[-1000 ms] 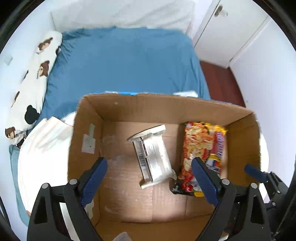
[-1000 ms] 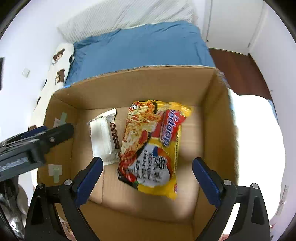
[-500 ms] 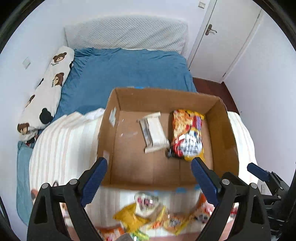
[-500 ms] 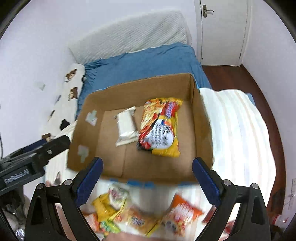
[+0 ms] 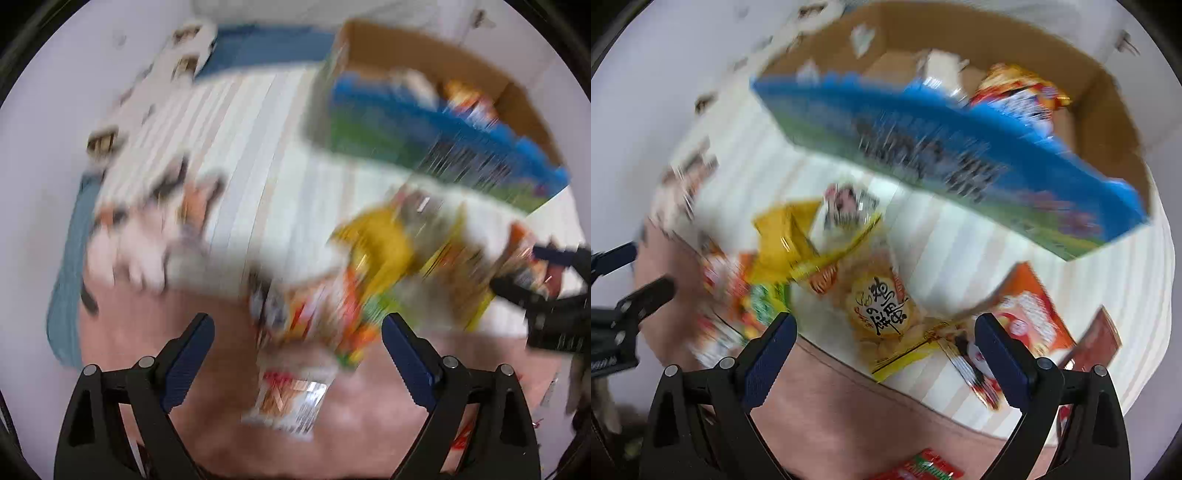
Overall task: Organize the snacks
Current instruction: 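Grasp the orange panda bag with the left tool while the right tool grasps the egg-cake bag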
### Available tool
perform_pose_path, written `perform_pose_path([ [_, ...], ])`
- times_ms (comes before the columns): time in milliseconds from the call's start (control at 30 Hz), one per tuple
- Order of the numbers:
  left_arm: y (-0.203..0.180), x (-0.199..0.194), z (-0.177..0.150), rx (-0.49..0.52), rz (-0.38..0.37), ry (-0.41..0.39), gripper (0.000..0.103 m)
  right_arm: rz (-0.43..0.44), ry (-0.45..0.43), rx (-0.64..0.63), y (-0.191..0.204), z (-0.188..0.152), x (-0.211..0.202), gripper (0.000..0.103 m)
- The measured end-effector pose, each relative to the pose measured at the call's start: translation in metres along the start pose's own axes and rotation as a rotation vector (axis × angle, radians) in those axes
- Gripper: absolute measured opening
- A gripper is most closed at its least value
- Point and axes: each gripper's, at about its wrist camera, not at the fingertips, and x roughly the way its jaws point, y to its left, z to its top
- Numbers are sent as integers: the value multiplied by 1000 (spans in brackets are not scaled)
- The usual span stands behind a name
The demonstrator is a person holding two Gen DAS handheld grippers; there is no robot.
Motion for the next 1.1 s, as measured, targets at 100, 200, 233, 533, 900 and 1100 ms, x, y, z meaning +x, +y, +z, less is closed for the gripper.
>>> perform_pose_path([
  [100, 13, 29, -20, -32, -3, 65, 93, -18, 67, -90, 16, 2, 32, 99],
  [200, 17, 40, -30, -1, 31, 86, 93, -69, 111, -179, 28, 3, 57, 99],
  [233, 18, 42, -32, 7, 46, 84, 93, -80, 116, -186, 29, 3, 61, 99],
  [533, -29, 60, -12, 356, 81, 55, 93, -52, 198, -83, 10, 6, 74, 72],
  [900, -42, 112, 30, 413, 141, 138, 93, 95, 246, 154, -9, -20, 83, 72],
  [1100, 1, 119, 63, 90, -8, 162, 93, 148, 193, 323, -31, -34, 79, 77],
])
